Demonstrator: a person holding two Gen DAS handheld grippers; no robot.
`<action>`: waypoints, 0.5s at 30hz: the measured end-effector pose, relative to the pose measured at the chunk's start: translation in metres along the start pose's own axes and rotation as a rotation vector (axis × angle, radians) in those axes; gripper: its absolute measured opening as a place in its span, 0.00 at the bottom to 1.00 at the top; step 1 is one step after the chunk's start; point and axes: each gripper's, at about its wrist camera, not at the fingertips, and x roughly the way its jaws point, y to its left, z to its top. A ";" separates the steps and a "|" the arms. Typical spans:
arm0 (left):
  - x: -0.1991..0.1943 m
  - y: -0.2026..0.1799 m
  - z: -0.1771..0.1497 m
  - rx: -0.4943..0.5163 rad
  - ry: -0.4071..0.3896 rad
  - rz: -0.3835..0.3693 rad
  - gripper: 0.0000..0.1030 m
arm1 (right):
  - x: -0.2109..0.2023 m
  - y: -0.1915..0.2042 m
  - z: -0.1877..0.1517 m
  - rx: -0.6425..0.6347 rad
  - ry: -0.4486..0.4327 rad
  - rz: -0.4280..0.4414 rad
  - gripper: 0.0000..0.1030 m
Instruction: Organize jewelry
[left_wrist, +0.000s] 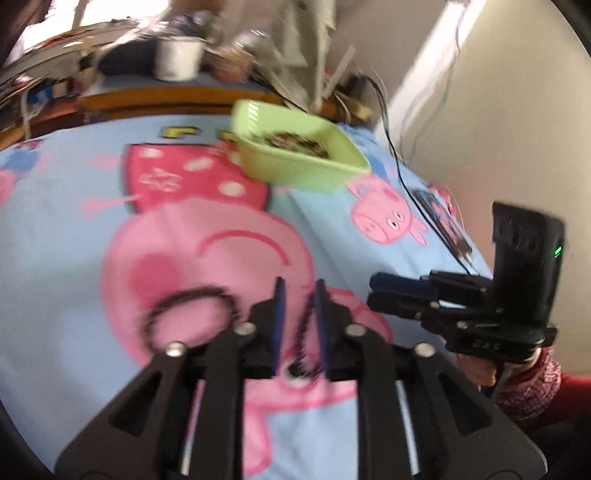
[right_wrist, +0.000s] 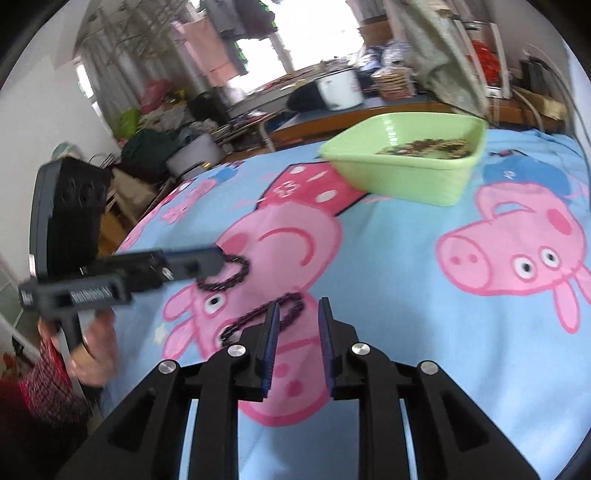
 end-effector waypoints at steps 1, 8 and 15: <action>-0.007 0.004 -0.004 -0.007 -0.003 0.022 0.19 | 0.004 0.004 0.001 -0.018 0.005 0.000 0.00; 0.004 -0.018 -0.029 0.053 0.071 0.175 0.19 | 0.033 0.014 0.007 -0.081 0.036 -0.100 0.00; 0.016 -0.027 -0.040 0.108 0.103 0.264 0.19 | 0.037 0.006 0.004 -0.066 0.058 -0.100 0.00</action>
